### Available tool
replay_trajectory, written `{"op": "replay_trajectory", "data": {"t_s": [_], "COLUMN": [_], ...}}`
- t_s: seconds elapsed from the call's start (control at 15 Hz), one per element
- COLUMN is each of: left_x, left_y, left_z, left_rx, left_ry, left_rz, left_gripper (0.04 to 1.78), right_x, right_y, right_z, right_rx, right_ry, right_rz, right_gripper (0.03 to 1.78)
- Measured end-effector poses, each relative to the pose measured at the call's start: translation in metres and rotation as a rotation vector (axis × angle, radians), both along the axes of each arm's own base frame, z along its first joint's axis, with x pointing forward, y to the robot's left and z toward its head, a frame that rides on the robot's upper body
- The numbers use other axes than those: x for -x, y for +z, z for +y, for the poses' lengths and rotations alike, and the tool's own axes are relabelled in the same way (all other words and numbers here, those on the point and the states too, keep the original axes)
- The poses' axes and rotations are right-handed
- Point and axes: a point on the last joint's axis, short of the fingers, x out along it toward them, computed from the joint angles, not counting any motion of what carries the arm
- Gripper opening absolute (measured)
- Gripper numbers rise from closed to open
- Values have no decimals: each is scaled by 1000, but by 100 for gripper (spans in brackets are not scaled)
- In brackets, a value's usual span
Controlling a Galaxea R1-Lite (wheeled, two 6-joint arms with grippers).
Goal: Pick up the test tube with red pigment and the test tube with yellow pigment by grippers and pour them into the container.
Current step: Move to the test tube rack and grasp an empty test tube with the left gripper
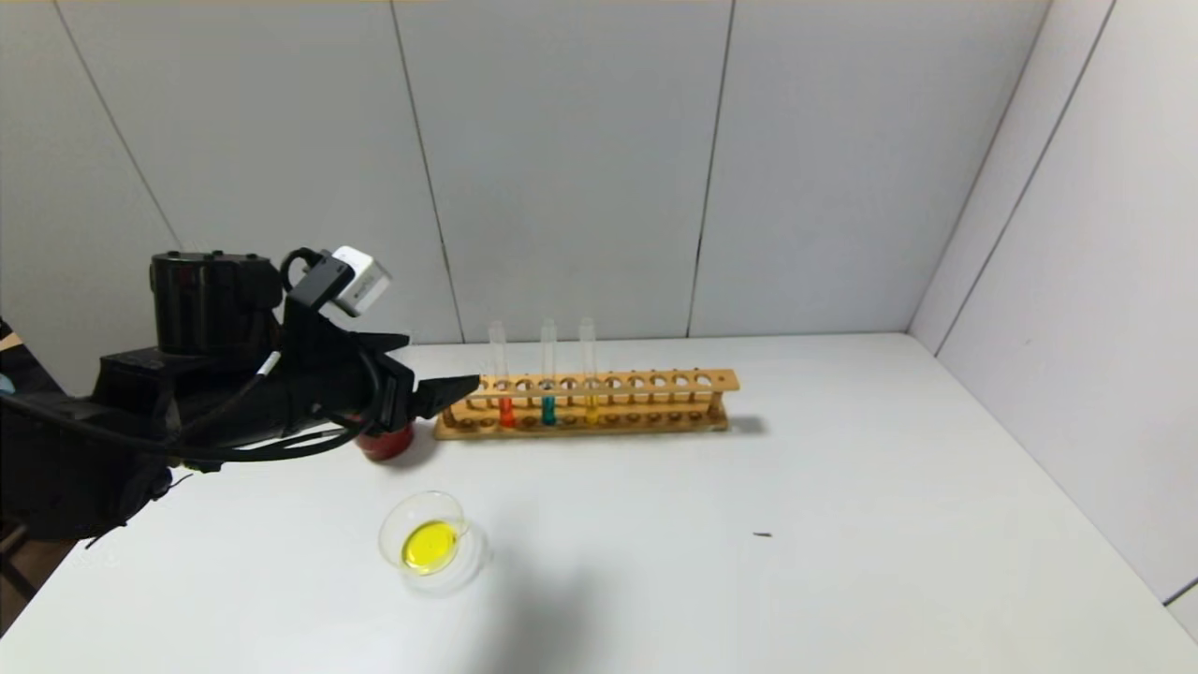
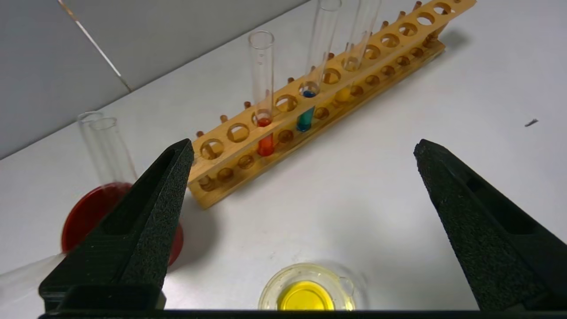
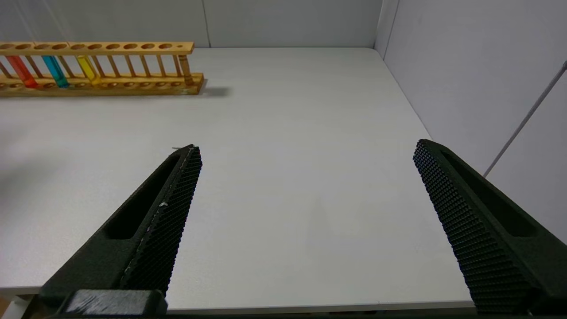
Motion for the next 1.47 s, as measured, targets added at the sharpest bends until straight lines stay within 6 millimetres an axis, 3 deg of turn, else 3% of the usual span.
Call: {"op": "replay_trajectory", "data": {"t_s": [0.33,0.67,0.93,1.27,1.47], "left_x": [-43,-92,-106,-113,-113], "left_y": [-16,-46,-61,-65,-62], "left_z": [-25,-44,-47,-49,-50], "left_rx": [-1,-42,-48,-39,-31], "left_ry": [32,140,147,150,150], "left_rz": [-65,-53,-36,-37,-46], "left_gripper": [175,175,175,173,153], "right_x": [0,0,0,0,0], "right_y": [0,0,0,0,0], "right_z": [0,0,0,0,0], "right_rx": [0,0,0,0,0], "right_ry": [0,0,0,0,0], "right_rz": [0,0,0,0,0], "right_gripper": [175,175,175,175,175]}}
